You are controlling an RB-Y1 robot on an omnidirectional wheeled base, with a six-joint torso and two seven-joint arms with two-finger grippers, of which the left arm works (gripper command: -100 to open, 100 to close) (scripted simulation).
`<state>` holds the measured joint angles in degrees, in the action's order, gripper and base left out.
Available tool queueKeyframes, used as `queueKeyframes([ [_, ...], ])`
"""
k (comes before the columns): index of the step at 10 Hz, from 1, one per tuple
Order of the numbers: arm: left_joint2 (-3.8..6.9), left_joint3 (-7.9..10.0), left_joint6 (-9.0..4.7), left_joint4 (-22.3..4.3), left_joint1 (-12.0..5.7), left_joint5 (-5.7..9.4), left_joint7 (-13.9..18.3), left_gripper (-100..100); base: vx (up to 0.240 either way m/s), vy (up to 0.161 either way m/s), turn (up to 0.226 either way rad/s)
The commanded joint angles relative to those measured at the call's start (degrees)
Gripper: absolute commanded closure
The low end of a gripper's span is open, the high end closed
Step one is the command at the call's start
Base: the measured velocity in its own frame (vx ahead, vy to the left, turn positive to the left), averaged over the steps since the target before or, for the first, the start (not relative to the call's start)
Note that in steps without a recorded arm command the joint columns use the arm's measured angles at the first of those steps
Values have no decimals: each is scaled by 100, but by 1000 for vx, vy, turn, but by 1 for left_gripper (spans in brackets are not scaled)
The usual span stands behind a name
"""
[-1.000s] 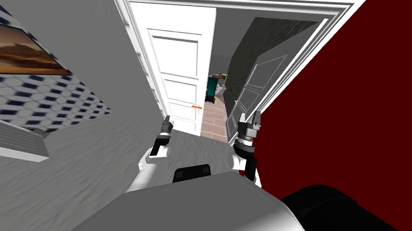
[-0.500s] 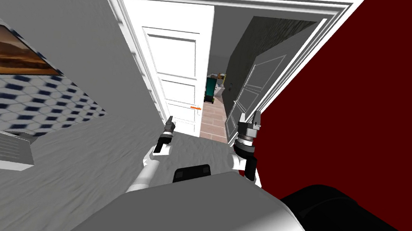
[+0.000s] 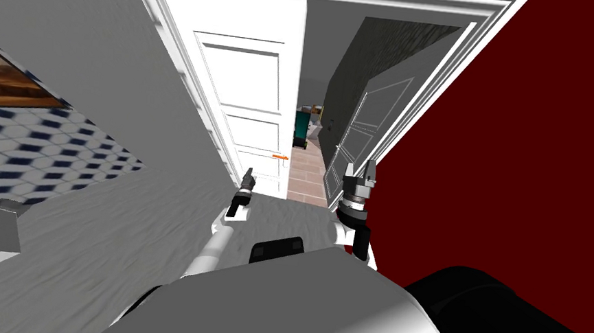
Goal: Push the door open
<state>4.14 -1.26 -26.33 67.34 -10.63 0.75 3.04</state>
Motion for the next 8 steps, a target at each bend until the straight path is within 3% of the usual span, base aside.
queueKeyframes([
  [1, -21, -1, -15, -169, -88, -2, -13, -100, 67, -4, -15],
  [8, -125, -51, -42, -1354, -815, 7, -29, -100, 88, -3, -49],
])
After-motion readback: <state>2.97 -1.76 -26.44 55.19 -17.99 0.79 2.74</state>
